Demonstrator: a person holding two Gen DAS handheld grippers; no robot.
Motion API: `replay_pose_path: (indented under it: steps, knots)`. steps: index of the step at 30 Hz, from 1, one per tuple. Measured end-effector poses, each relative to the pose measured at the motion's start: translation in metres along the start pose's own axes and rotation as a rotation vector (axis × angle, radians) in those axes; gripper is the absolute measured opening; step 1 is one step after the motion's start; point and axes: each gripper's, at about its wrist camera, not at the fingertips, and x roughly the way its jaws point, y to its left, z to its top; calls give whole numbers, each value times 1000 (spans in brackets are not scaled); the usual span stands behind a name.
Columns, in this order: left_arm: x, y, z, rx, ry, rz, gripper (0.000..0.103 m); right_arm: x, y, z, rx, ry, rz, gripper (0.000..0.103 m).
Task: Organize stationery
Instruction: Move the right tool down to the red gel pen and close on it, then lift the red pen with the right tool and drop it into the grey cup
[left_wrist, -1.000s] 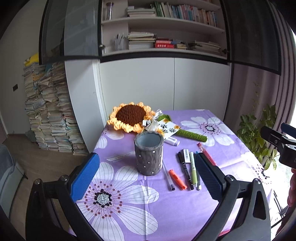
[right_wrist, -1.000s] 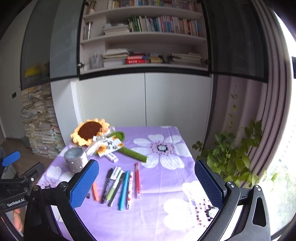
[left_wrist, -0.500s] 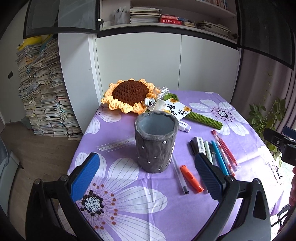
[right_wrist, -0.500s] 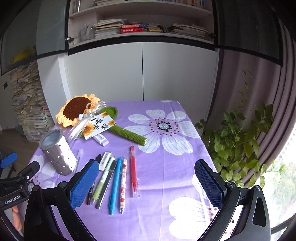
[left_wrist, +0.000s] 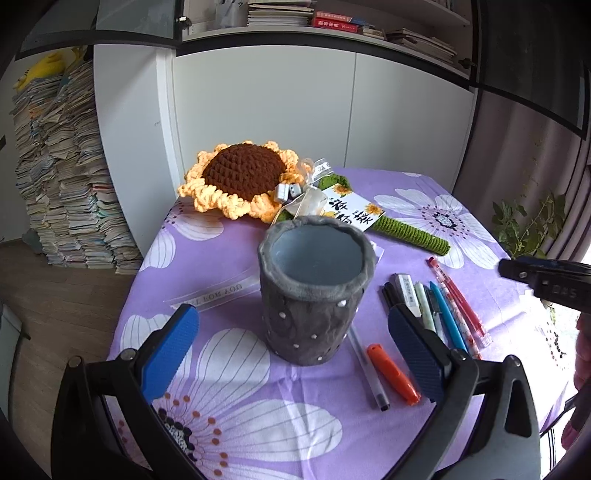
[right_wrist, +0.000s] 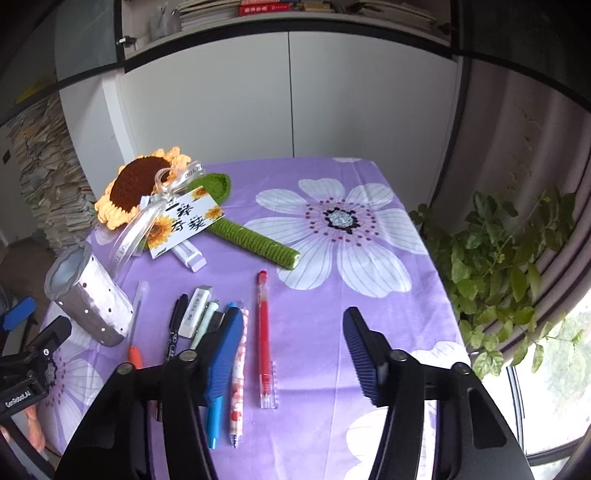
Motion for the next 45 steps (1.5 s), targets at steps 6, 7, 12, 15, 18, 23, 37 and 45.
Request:
replay_pose_path:
  steps: [6, 7, 12, 15, 18, 23, 37, 45]
  knots:
    - [9, -4, 3, 43, -19, -43, 90, 49, -5, 17, 53, 140, 87, 47]
    - [11, -3, 4, 42, -14, -56, 86, 55, -5, 20, 52, 144, 80, 47]
    - [21, -2, 5, 50, 4, -73, 79, 71, -3, 33, 48, 173, 95, 47]
    - [24, -1, 4, 51, 3, -87, 78, 77, 4, 37, 28, 183, 94, 47]
    - [25, -2, 2, 64, 4, -96, 72, 84, 8, 35, 22, 203, 96, 47]
    - [27, -2, 0, 66, 14, -110, 66, 93, 17, 36, 4, 222, 80, 33]
    - [27, -4, -1, 68, 16, -114, 66, 121, 28, 47, -37, 277, 57, 30]
    - [27, -4, -1, 66, 17, -116, 66, 131, 22, 50, -39, 304, 66, 11]
